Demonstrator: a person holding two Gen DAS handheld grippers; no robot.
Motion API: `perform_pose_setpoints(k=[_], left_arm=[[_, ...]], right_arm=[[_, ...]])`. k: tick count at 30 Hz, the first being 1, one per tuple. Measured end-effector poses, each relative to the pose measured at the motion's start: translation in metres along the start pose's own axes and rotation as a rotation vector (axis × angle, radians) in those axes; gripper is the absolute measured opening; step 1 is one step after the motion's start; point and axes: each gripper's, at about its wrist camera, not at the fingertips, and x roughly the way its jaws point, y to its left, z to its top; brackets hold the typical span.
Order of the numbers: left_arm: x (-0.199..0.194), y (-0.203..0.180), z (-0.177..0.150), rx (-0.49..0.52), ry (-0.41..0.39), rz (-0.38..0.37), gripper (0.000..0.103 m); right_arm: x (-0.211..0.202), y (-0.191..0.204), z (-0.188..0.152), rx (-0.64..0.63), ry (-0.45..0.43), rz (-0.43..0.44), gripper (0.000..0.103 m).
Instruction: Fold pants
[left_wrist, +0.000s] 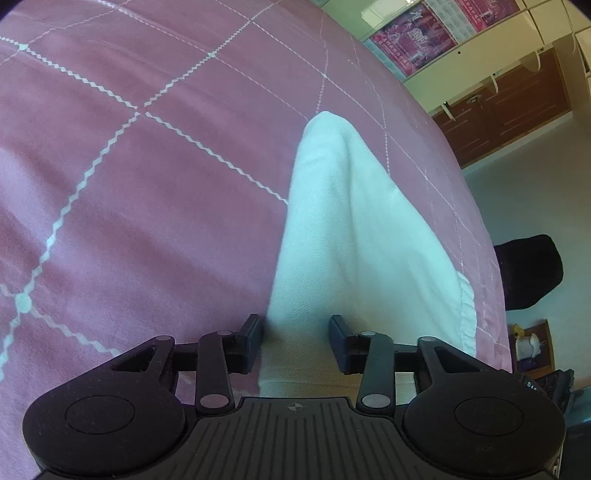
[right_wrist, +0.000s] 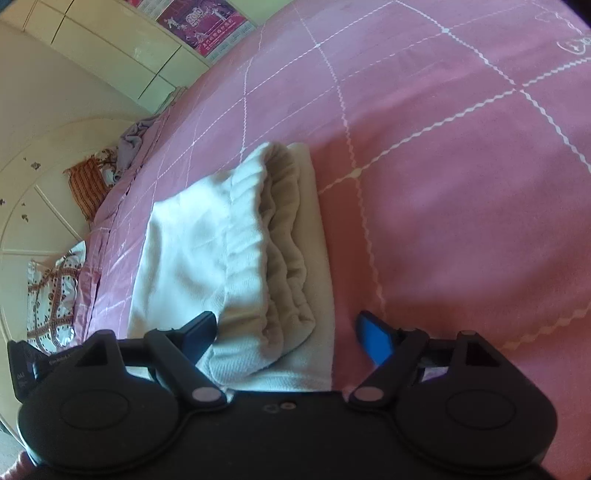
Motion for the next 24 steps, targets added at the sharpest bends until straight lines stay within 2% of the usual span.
perform_pose_setpoints(k=[2,4,6,8,9,11,12,13,14,15,17,21,24], left_arm=[[-0.002,0.003,0.002,0.01,0.0,0.006,0.05],[0.001,0.002,0.002,0.01,0.022,-0.024,0.06],[0.006,-0.005,-0.001,0.012,0.021,-0.047,0.08],[0.016,-0.013,-0.003,0.028,0.034,-0.06,0.082],[0.021,-0.017,-0.004,0.034,0.041,-0.073,0.082],[0.031,-0.024,-0.005,0.029,0.059,-0.102,0.078],[0.035,-0.027,-0.006,0.029,0.063,-0.106,0.07],[0.037,-0.029,-0.007,0.026,0.06,-0.104,0.068],[0.037,-0.028,-0.007,0.016,0.054,-0.108,0.06],[0.037,-0.026,-0.008,0.001,0.048,-0.107,0.046],[0.031,-0.013,-0.011,-0.044,0.032,-0.121,0.04],[0.038,-0.024,-0.017,-0.023,-0.005,-0.08,0.039],[0.04,-0.03,-0.016,-0.006,-0.025,-0.043,0.036]], right_arm=[[0.001,-0.002,0.003,0.008,0.012,0.009,0.082],[0.002,-0.002,0.004,0.004,0.029,0.016,0.083],[0.005,0.001,0.004,-0.007,0.047,0.03,0.082],[0.008,0.004,0.002,-0.024,0.054,0.035,0.07],[0.008,0.005,0.001,-0.016,0.057,0.04,0.07],[0.007,0.005,0.001,-0.014,0.057,0.045,0.065],[0.005,0.003,0.001,-0.012,0.06,0.052,0.064],[0.004,0.001,0.001,-0.001,0.065,0.064,0.062],[0.002,-0.002,0.001,0.014,0.069,0.077,0.06],[0.001,-0.005,0.001,0.024,0.072,0.09,0.06],[0.002,-0.009,0.002,0.034,0.077,0.104,0.06],[0.014,-0.013,0.007,0.075,0.053,0.137,0.066],[0.022,-0.009,0.009,0.052,0.016,0.116,0.058]])
